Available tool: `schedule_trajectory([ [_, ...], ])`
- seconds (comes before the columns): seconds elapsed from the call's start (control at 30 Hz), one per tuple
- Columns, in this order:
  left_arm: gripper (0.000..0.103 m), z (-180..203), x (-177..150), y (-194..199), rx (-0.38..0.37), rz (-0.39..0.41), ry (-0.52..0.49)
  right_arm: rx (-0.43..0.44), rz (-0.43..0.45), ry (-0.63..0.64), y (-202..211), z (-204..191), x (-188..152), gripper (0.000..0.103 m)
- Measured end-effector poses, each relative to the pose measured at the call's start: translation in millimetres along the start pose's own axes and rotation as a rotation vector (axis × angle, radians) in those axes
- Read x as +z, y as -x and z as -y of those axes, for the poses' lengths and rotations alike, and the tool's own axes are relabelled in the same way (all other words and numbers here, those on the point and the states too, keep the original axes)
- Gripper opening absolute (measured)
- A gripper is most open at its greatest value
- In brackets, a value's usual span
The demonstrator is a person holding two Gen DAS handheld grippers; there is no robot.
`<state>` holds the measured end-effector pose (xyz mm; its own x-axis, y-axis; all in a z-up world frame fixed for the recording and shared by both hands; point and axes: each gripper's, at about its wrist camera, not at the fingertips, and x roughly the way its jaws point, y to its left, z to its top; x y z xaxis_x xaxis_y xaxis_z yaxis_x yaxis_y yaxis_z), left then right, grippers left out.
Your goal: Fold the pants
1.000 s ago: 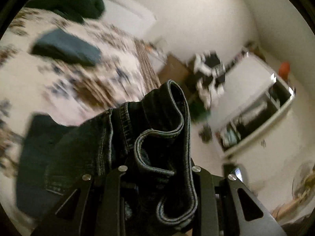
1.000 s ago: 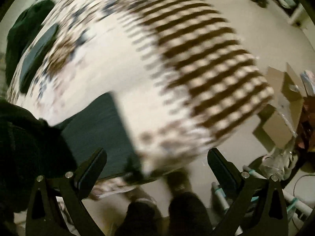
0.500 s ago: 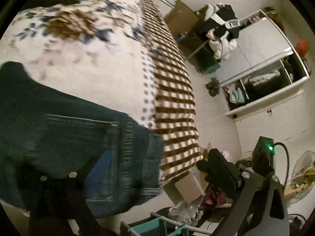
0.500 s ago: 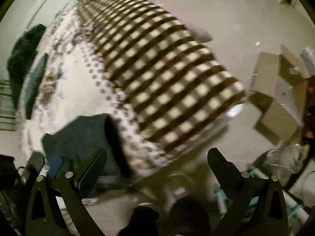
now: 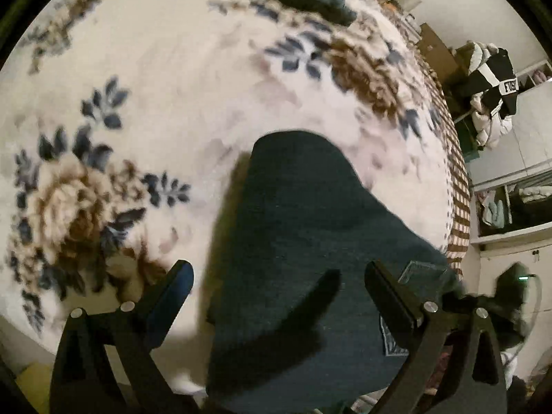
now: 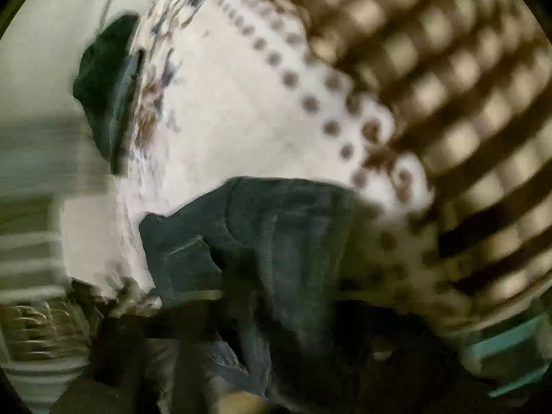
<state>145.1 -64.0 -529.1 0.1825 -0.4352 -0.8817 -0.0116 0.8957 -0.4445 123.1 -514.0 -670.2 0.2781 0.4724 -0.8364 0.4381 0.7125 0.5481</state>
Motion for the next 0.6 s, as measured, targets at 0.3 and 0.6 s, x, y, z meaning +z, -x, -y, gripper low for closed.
schedule_trajectory([
  [0.3,0.101,6.1,-18.9,-34.8,-0.064,-0.097,0.050,-0.158,-0.025,0.078,-9.2,-11.2,26.1,0.027],
  [0.6,0.101,13.2,-34.2,-37.8,-0.111,-0.101,0.037,-0.007,0.071,-0.207,51.3,23.1,-38.8,0.078],
])
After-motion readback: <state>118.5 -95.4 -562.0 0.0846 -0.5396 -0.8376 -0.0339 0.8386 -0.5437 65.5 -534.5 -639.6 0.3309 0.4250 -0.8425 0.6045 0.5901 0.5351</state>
